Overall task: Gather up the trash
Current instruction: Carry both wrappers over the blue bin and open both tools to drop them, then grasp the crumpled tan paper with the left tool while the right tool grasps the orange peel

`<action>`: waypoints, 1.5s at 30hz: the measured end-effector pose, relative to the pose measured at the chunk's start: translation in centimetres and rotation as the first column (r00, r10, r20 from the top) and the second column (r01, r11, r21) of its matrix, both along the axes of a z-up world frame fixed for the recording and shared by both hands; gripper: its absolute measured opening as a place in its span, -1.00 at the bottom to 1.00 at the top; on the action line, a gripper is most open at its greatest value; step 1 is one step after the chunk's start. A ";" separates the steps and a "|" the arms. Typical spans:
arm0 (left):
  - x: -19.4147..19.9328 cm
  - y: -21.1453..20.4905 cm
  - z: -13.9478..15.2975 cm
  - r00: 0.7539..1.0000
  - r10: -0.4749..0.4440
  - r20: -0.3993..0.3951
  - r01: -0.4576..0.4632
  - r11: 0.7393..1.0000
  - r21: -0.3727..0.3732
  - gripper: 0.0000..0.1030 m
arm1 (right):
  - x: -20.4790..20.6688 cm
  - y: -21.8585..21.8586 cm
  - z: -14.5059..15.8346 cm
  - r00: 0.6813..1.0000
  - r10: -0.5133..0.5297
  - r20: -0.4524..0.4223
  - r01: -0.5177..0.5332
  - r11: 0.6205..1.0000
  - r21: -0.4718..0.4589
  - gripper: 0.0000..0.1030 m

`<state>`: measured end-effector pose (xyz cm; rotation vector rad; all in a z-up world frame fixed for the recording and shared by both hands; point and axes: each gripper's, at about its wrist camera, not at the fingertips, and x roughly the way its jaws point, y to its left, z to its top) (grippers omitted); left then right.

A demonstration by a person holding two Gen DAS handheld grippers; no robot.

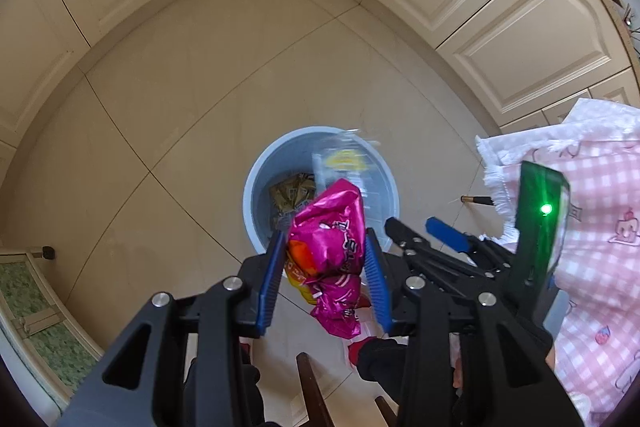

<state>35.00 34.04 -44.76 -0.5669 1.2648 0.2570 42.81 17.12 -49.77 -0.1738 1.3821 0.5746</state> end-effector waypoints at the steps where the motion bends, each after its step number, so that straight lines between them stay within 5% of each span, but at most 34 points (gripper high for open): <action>1: 0.2 -0.1 -0.3 1.000 -0.002 -0.009 0.002 1.000 0.004 -0.26 | 0.1 -0.2 0.1 1.000 -0.005 0.006 0.006 1.000 -0.007 0.09; 10: 2.8 -1.3 -3.3 0.997 -0.042 -0.072 0.042 0.999 -0.004 -0.26 | -1.0 -2.6 3.4 0.989 -0.021 0.147 0.028 0.998 -0.047 0.09; 17: 4.0 -2.3 -2.2 0.996 -0.071 -0.057 0.070 0.998 -0.005 -0.25 | -1.4 -3.4 5.9 0.973 0.006 0.231 0.010 0.997 -0.071 0.11; 21: 3.6 -2.3 -0.5 0.998 -0.067 -0.010 0.067 0.998 0.010 -0.22 | -2.7 -3.3 8.2 0.941 0.031 0.338 0.005 0.994 -0.107 0.14; 25: 3.4 -3.0 1.3 0.998 -0.066 0.015 0.065 0.998 0.027 0.09 | -3.5 -3.9 9.8 0.934 0.031 0.357 0.001 0.996 -0.090 0.14; 38: -2.9 -4.5 10.6 0.990 -0.051 0.134 0.033 0.991 0.131 0.10 | -8.0 -5.8 17.0 0.904 0.008 0.426 -0.005 1.000 -0.008 0.14; 45: -7.7 -4.8 17.1 0.971 -0.021 0.240 -0.030 0.978 0.207 0.11 | -13.1 -7.6 24.1 0.842 0.010 0.539 -0.046 0.998 0.052 0.16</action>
